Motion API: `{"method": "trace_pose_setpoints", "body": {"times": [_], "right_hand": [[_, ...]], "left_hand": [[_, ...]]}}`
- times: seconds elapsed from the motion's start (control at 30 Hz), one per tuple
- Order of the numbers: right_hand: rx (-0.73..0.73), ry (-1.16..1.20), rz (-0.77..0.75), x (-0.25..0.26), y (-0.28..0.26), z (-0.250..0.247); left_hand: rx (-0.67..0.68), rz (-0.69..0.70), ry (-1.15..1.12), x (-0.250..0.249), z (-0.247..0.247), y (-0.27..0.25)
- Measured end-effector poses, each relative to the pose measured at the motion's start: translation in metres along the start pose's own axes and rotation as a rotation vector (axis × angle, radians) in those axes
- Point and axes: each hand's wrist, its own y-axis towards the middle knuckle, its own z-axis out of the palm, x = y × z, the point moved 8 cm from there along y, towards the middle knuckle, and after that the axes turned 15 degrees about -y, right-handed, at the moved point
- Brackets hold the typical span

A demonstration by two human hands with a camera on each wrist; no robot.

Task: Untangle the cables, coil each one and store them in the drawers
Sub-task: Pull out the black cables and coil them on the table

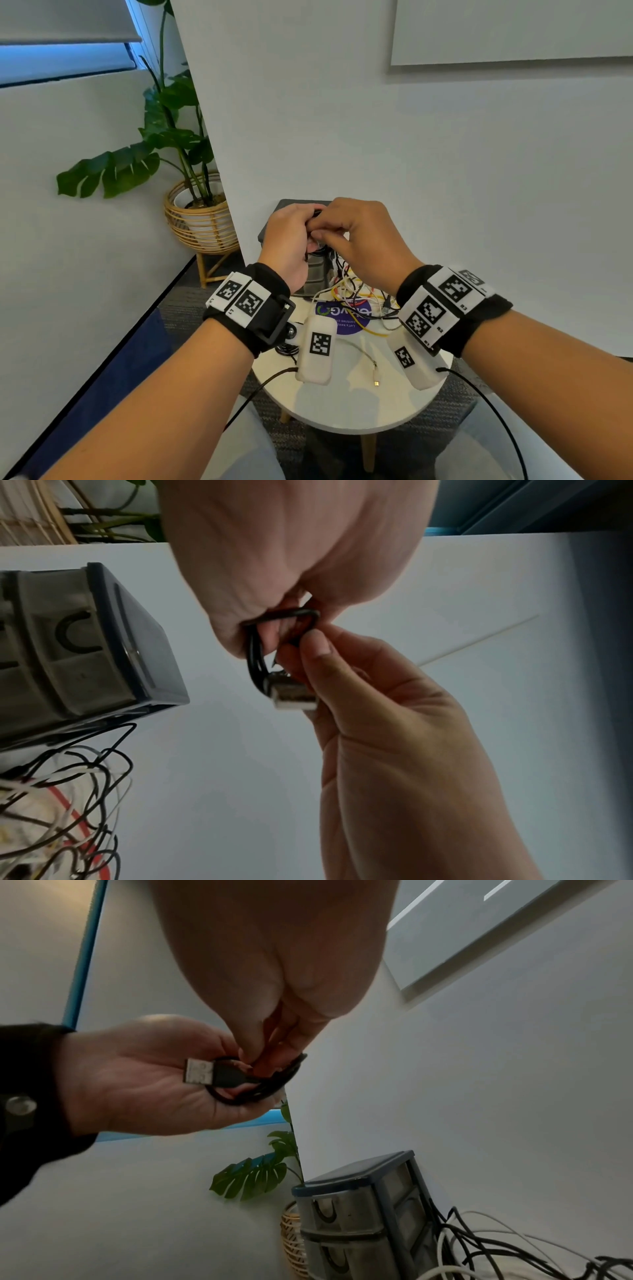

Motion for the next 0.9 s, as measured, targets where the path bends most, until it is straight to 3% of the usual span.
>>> {"method": "trace_pose_setpoints", "body": {"times": [0.13,0.2,0.3,0.4,0.5,0.57,0.67,0.9], "right_hand": [[0.010,0.040,0.006,-0.004,-0.003,0.003],[-0.003,-0.090,0.011,-0.006,-0.005,0.004],[-0.001,-0.109,0.168,-0.022,-0.008,0.003],[-0.011,0.269,0.477,-0.047,-0.015,0.002],[0.160,0.830,0.676,-0.053,-0.022,0.023],[0.289,0.951,0.628,-0.049,-0.024,0.032],[0.359,0.897,0.538,-0.047,-0.026,0.035],[0.317,0.460,0.290,-0.042,-0.027,0.026]], "left_hand": [[-0.035,0.020,0.020,-0.001,-0.005,-0.001],[-0.023,0.029,0.023,-0.003,-0.005,-0.002],[0.010,0.010,-0.012,-0.003,-0.002,-0.004],[0.057,-0.034,-0.044,-0.003,0.005,-0.008],[0.104,-0.069,-0.093,-0.003,0.011,-0.010],[0.116,-0.064,-0.118,-0.006,0.013,-0.010],[0.115,-0.074,-0.126,-0.009,0.013,-0.010],[0.112,-0.083,-0.111,-0.011,0.015,-0.010]]}}
